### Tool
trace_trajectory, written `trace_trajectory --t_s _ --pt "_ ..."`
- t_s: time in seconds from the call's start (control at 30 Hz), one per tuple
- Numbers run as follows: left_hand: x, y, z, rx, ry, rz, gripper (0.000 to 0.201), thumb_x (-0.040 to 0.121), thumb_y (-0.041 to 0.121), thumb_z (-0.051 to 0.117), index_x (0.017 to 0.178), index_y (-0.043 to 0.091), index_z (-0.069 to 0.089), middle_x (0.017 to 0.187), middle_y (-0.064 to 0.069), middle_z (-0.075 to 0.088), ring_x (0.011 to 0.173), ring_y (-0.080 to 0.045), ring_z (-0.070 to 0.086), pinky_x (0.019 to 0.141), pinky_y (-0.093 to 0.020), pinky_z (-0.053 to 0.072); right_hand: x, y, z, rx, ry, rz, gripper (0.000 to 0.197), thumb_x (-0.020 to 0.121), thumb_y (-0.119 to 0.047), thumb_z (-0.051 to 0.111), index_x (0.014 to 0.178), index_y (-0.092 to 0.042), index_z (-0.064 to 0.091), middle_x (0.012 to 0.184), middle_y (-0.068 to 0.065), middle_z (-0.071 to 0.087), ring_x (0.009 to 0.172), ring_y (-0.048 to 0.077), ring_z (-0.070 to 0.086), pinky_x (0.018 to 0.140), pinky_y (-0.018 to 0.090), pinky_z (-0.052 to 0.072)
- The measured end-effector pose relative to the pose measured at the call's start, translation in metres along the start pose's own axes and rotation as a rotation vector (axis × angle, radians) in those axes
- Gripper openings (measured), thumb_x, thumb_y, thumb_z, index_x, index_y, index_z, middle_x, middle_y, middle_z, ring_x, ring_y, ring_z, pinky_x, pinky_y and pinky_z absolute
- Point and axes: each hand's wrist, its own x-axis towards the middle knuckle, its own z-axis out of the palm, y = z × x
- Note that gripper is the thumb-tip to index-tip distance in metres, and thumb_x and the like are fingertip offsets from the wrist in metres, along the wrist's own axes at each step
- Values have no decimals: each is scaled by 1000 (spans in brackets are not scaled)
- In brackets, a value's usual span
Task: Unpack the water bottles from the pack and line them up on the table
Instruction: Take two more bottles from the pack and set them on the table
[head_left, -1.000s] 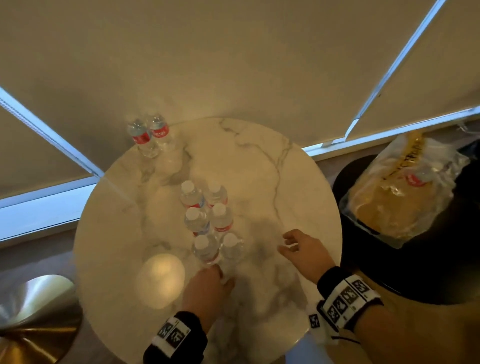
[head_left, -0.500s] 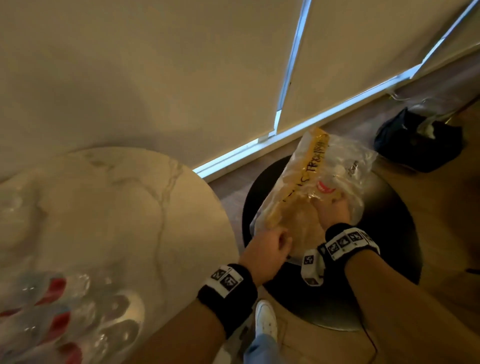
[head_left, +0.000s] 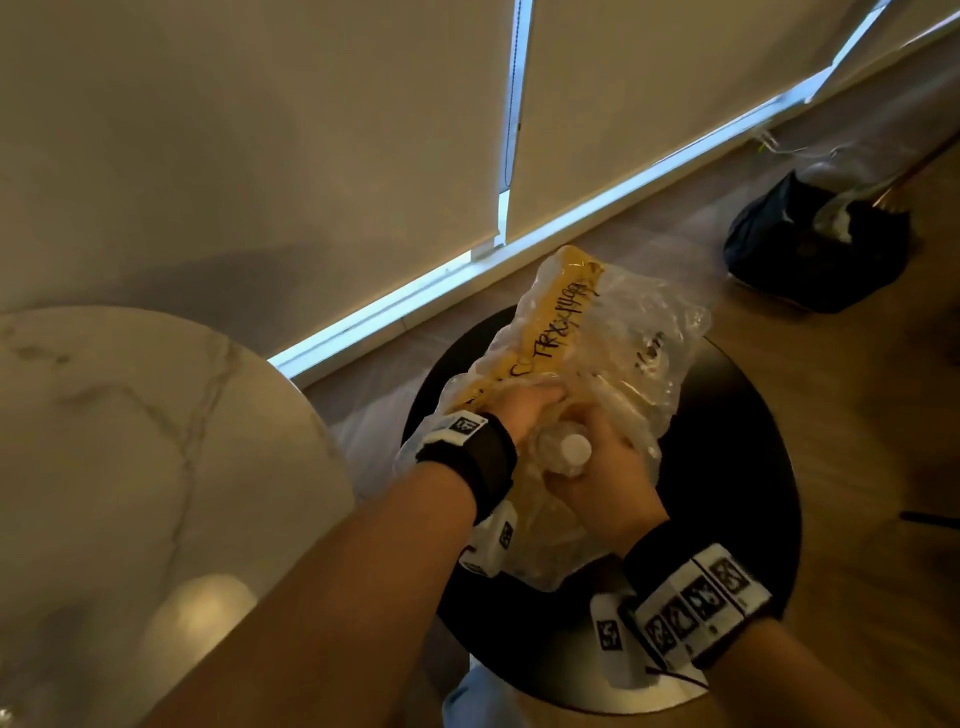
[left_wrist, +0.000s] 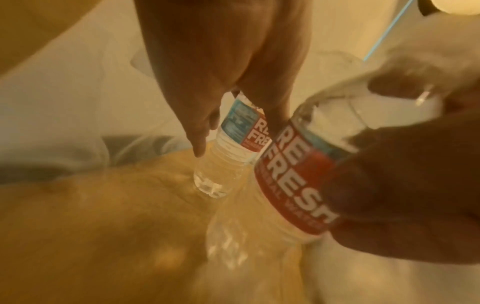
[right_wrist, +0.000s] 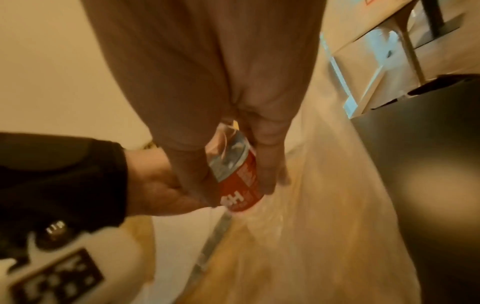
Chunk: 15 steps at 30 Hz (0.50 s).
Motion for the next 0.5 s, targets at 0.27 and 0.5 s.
trace_trajectory --t_s 0.27,0.5 --pt "-81 -8 -36 557 25 376 41 88 45 69 126 33 58 129 9 64 118 -10 60 106 -31 48 -84 -20 -25 32 -100 -132 53 73 -34 81 110 -47 44 97 -17 63 87 7 65 75 27 54" --pt "-246 -32 -101 126 208 301 54 84 34 80 130 31 52 121 15 65 111 0 62 96 -24 53 -155 -69 -8 40 -296 -322 54 73 -36 82 114 -49 48 102 -17 68 94 1 66 80 24 56"
